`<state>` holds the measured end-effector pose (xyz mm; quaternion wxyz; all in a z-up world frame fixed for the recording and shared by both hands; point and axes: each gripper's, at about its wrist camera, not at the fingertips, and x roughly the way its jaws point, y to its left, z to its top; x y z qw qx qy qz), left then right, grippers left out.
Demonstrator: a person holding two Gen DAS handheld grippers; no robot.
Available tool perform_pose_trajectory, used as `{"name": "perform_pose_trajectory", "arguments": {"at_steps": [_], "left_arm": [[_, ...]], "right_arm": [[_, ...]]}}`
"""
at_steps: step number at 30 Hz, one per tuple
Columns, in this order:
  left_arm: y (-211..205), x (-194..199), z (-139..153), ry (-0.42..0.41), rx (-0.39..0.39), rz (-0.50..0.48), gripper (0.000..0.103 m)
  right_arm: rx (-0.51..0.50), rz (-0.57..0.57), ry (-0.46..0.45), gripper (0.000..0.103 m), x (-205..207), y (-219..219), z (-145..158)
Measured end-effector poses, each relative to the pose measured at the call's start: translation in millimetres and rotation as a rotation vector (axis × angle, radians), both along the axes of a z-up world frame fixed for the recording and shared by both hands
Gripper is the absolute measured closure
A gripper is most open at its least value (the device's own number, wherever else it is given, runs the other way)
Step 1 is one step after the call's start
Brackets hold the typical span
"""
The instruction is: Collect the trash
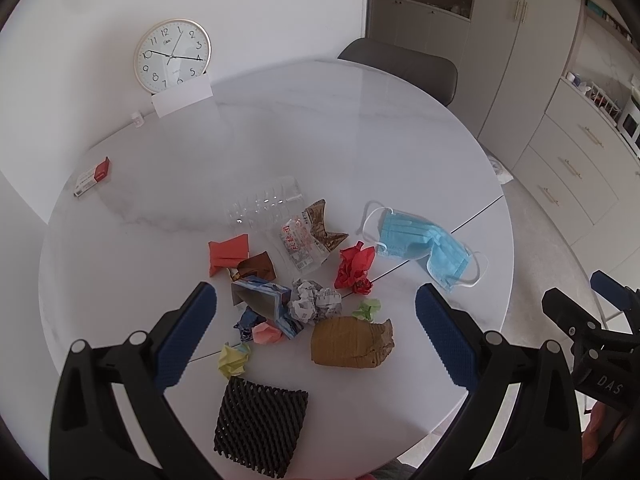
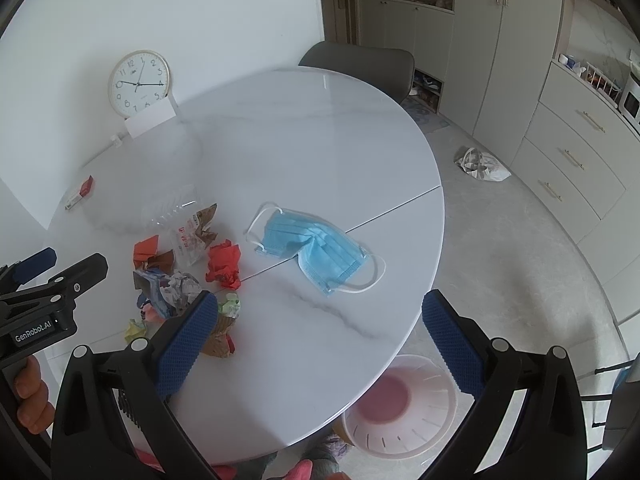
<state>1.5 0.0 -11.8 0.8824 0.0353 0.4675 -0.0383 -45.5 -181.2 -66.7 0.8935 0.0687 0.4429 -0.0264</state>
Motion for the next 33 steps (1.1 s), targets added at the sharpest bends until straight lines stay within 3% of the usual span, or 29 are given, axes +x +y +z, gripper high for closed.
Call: {"name": "perform_pose_trajectory", "arguments": {"at_steps": [33], "left_arm": [[5.6, 0.8, 0.7, 0.008, -0.011, 0.001, 0.008]], "right_arm": [[-0.009, 0.001, 0.009, 0.002, -2.3, 1.2, 1.5]]}}
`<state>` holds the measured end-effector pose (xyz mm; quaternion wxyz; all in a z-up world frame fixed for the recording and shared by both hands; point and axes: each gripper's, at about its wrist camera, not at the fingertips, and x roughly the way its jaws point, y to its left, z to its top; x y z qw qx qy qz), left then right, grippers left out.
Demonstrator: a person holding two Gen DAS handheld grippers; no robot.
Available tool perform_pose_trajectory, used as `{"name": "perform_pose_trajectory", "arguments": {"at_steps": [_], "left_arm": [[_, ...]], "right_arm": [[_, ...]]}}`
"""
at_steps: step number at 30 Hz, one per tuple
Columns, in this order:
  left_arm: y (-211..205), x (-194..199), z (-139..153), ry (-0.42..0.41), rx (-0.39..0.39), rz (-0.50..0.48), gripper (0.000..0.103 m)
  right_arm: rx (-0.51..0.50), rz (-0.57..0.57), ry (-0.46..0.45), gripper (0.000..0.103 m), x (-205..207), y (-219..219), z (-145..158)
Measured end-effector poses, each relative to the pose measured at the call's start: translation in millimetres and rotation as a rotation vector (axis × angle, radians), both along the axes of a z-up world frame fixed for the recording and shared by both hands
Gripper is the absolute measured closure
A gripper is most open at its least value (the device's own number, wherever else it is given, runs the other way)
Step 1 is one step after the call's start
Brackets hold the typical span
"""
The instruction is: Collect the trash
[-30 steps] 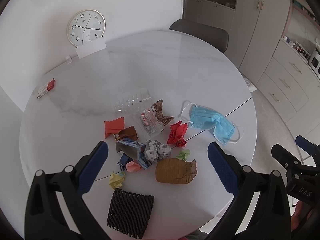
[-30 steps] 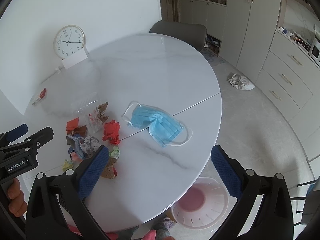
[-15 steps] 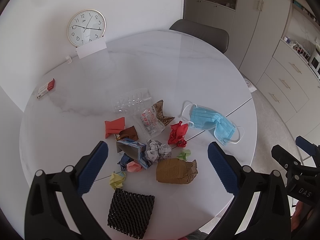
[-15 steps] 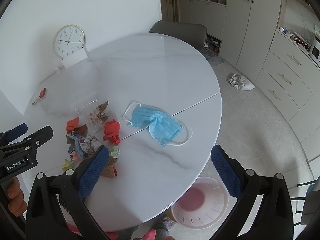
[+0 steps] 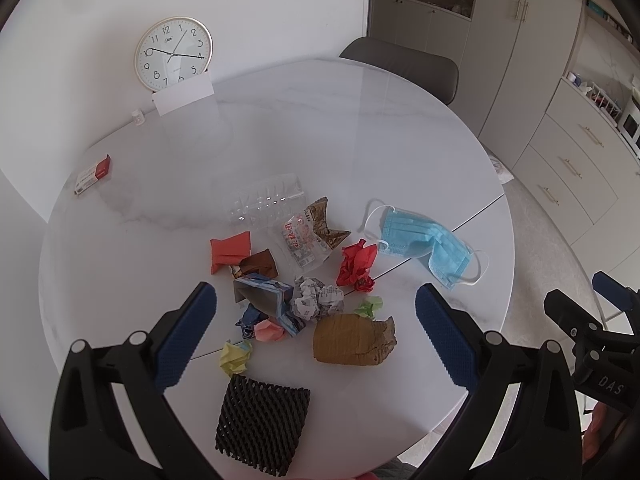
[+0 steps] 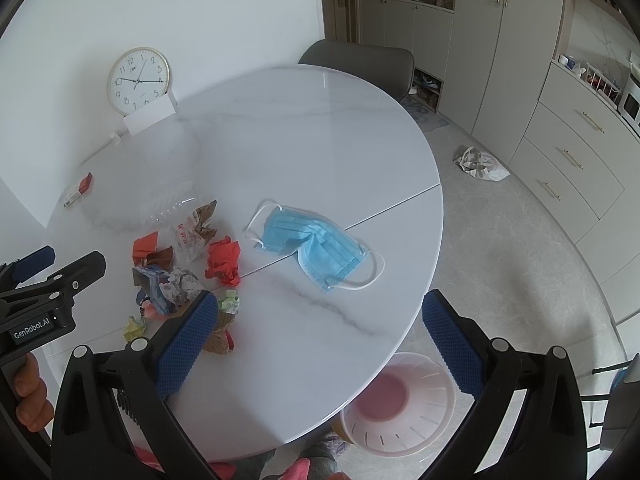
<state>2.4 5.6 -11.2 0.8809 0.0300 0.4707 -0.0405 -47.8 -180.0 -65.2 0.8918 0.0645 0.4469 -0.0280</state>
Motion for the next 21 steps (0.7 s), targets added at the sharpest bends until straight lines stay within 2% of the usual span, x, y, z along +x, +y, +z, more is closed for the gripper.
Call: {"name": "perform_pose_trajectory", "arguments": {"at_steps": [21], "left_arm": [[7.4, 0.3, -4.4, 0.012, -0.002, 0.006, 0.008]], "right_arm": [[0.005, 0.008, 0.016, 0.002, 4.5, 2.3, -4.6]]}}
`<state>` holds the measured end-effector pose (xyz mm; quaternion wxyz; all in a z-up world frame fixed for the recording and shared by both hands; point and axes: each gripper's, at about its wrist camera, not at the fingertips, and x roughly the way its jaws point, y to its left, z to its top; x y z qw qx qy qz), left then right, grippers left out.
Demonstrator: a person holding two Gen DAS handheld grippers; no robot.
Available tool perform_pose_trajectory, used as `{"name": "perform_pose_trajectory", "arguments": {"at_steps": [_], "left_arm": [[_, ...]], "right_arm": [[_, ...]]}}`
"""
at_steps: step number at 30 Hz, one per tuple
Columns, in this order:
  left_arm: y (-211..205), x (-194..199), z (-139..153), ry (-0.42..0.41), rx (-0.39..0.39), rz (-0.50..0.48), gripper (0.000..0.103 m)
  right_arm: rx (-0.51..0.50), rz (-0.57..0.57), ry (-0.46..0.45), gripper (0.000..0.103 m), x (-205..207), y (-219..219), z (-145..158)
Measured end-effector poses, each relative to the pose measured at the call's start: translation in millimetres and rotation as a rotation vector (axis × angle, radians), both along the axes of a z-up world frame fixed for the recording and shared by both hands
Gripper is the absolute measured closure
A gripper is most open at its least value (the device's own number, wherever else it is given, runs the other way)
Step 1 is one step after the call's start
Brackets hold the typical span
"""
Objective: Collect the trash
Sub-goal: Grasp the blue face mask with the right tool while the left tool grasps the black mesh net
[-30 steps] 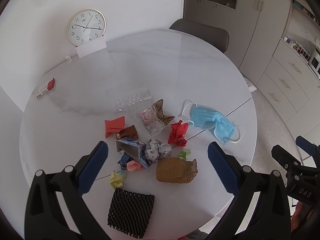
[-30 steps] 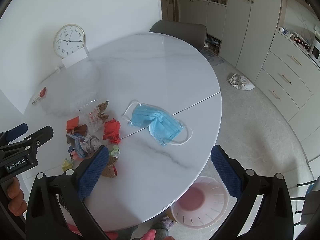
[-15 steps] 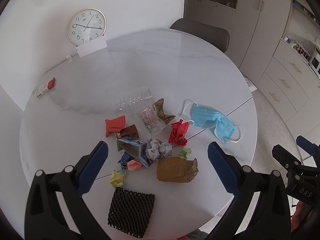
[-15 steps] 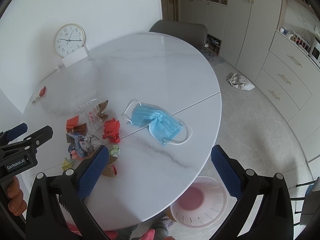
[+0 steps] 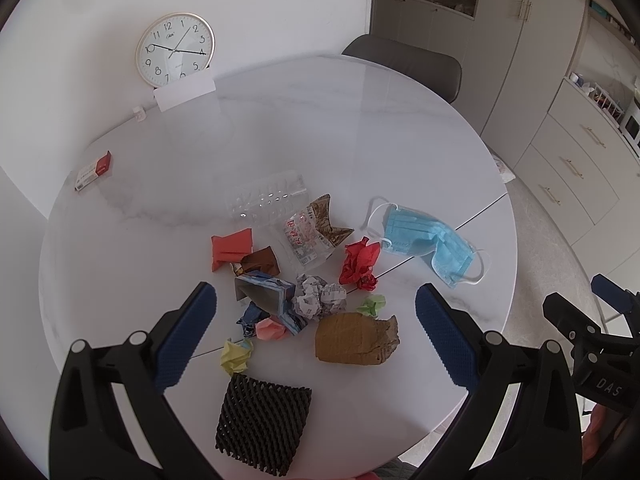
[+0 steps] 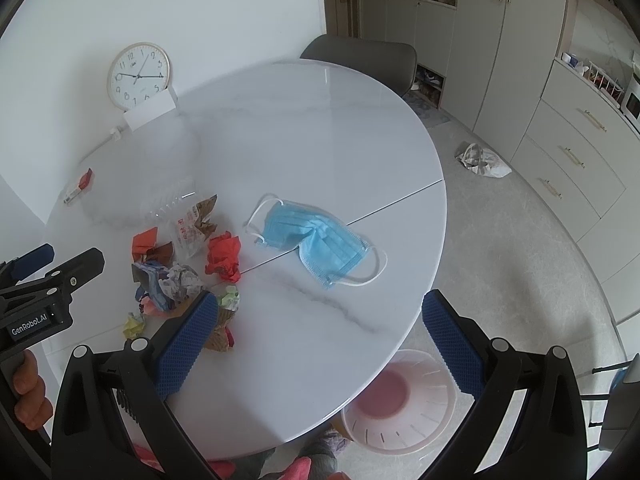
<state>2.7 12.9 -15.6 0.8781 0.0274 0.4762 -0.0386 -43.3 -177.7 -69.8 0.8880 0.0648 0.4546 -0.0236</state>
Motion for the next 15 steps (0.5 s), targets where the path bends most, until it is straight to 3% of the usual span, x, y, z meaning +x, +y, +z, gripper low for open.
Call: {"name": "perform_pose_trajectory", "arguments": {"at_steps": [7, 13, 15], "left_arm": [[16, -2, -11, -0.001, -0.025, -0.017, 0.008], [53, -21, -49, 0.028, -0.018, -0.010, 0.008], [67, -28, -63, 0.048, -0.016, 0.000, 0.008]], "right_arm": [[0.052, -0.024, -0.002, 0.002, 37, -2, -24], [0.036, -0.036, 0.098, 0.003, 130, 1, -103], [0.003, -0.008, 0.139, 0.010, 151, 7, -128]]}}
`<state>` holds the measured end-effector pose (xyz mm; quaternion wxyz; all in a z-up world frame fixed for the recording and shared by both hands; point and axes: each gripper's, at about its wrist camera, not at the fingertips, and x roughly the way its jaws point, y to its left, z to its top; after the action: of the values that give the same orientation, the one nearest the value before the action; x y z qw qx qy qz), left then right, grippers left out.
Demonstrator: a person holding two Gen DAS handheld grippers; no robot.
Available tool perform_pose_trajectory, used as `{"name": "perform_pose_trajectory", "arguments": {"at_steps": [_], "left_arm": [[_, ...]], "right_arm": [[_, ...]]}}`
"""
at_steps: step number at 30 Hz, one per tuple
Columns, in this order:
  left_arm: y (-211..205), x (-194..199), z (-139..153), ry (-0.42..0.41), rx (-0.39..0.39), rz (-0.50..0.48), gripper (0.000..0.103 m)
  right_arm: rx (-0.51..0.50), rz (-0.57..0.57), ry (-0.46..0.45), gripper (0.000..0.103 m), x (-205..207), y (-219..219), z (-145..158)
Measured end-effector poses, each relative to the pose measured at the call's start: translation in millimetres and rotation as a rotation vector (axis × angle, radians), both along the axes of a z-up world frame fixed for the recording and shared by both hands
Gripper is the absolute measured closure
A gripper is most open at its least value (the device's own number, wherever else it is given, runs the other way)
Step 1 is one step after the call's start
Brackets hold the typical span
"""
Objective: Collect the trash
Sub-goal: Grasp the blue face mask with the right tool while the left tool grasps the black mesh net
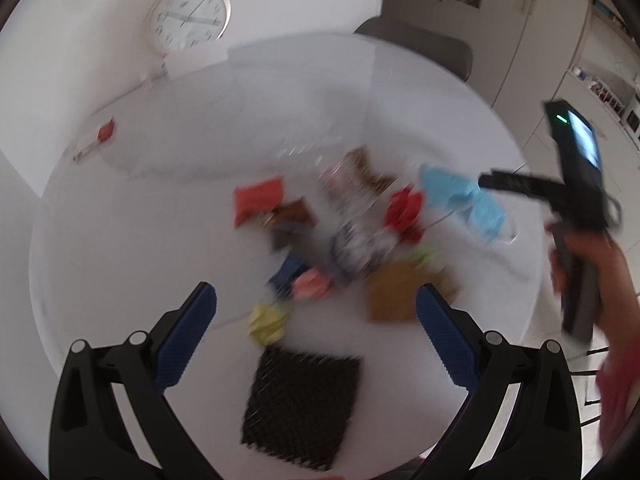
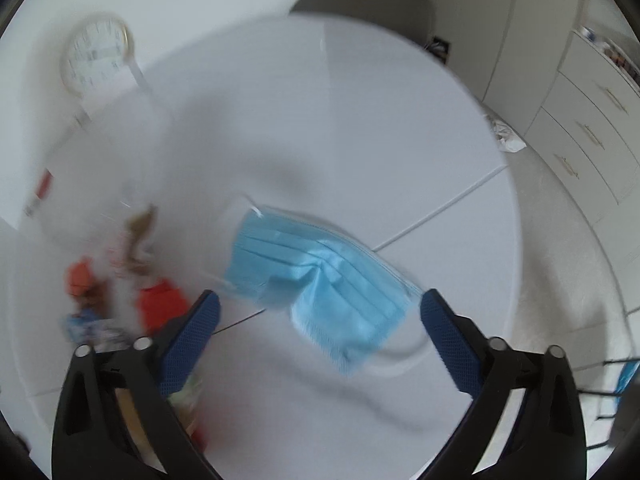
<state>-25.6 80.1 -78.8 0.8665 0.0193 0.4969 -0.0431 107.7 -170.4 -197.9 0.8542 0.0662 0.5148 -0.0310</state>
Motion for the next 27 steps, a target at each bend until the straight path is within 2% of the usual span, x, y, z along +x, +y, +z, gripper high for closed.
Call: {"name": "perform_pose_trajectory", "arguments": {"at_steps": [3, 5, 7, 8, 9, 11, 14, 15, 17, 19, 20, 23, 27], "left_arm": [[21, -15, -25, 0.041, -0.009, -0.003, 0.008], [30, -24, -39, 0.064, -0.011, -0.011, 0.008], [36, -32, -54, 0.092, -0.023, -0.033, 0.008], [38, -34, -59, 0.098, -0.030, -0.042, 0.008], [40, -36, -67, 0.111, -0.037, -0.049, 0.008], [41, -37, -80, 0.134, -0.047, -0.063, 0.008], [41, -37, -102, 0.161, -0.026, -0.097, 0.014], [41, -36, -107, 0.164, -0.020, -0.111, 0.020], [42, -33, -117, 0.167, -0.016, -0.127, 0.023], [44, -28, -125, 0.177, -0.030, -0.138, 0.034], [45, -27, -128, 0.187, -0.058, -0.151, 0.036], [44, -28, -128, 0.182, -0.102, -0.184, 0.050], [44, -32, -126, 0.183, -0.165, -0.197, 0.077]], "right_arm": [[-0.034, 0.046, 0.039, 0.019, 20, 10, -27], [-0.077, 0.081, 0.059, 0.041, 28, 17, -41], [-0.070, 0.105, 0.072, 0.058, 31, 19, -46], [-0.076, 0.116, 0.052, 0.076, 30, 20, -45], [-0.070, 0.131, 0.047, 0.083, 30, 20, -44], [-0.052, 0.148, 0.043, 0.091, 29, 18, -41], [-0.023, 0.159, 0.025, 0.092, 21, 12, -31], [-0.007, 0.161, 0.012, 0.092, 15, 9, -25], [0.028, 0.160, -0.012, 0.092, 1, 1, -12], [0.065, 0.163, -0.031, 0.092, -18, -8, 2], [0.075, 0.166, -0.038, 0.092, -28, -11, 7], [0.094, 0.178, -0.053, 0.092, -59, -26, 22], [0.168, 0.153, -0.048, 0.092, -108, -54, 33]]}}
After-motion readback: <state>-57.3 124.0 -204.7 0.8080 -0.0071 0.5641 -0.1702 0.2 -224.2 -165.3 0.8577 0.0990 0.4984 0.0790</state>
